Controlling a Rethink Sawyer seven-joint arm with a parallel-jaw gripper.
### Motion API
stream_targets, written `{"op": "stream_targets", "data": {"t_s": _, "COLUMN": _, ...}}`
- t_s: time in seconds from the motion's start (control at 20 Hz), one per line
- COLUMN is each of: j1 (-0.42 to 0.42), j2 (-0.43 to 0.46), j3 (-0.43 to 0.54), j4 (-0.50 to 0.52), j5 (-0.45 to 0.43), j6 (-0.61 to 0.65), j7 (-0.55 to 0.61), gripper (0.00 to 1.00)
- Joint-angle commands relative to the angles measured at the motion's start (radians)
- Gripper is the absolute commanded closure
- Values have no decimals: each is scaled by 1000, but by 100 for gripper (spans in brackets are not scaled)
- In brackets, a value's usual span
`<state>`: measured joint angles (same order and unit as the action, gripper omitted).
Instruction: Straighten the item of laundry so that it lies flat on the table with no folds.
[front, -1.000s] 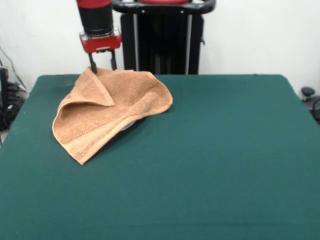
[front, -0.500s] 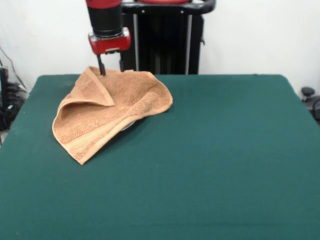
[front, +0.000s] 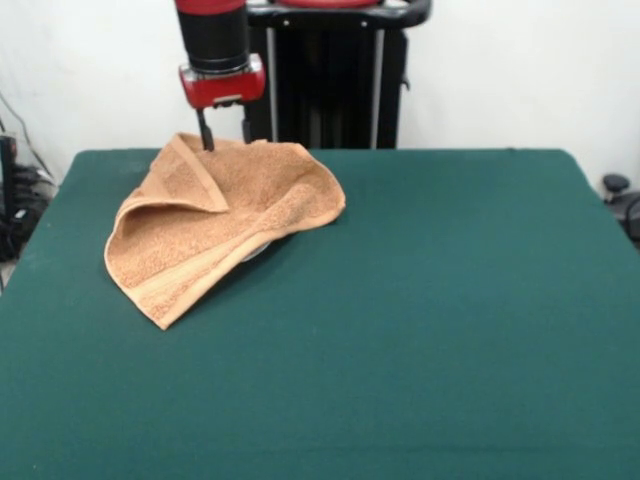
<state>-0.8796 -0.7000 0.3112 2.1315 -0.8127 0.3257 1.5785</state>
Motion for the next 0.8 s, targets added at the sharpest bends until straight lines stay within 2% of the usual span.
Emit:
{"op": "stream_targets", "data": {"t_s": 0.05, "j1": 43, "j2": 15, "j3": 61, "j4": -39, "j5": 52, "j6": -21, "j7": 87, "gripper": 0}}
{"op": "stream_targets", "data": {"t_s": 0.65, "j1": 36, "j2": 44, "j3": 74, "j4": -105, "j5": 62, "j6": 7, "j7": 52, "gripper": 0}}
{"op": "stream_targets", "data": {"t_s": 0.8, "j1": 35, "j2": 21, "j3": 83, "j4": -91, "j5": 78, "j6": 24, "j7": 48, "gripper": 0}}
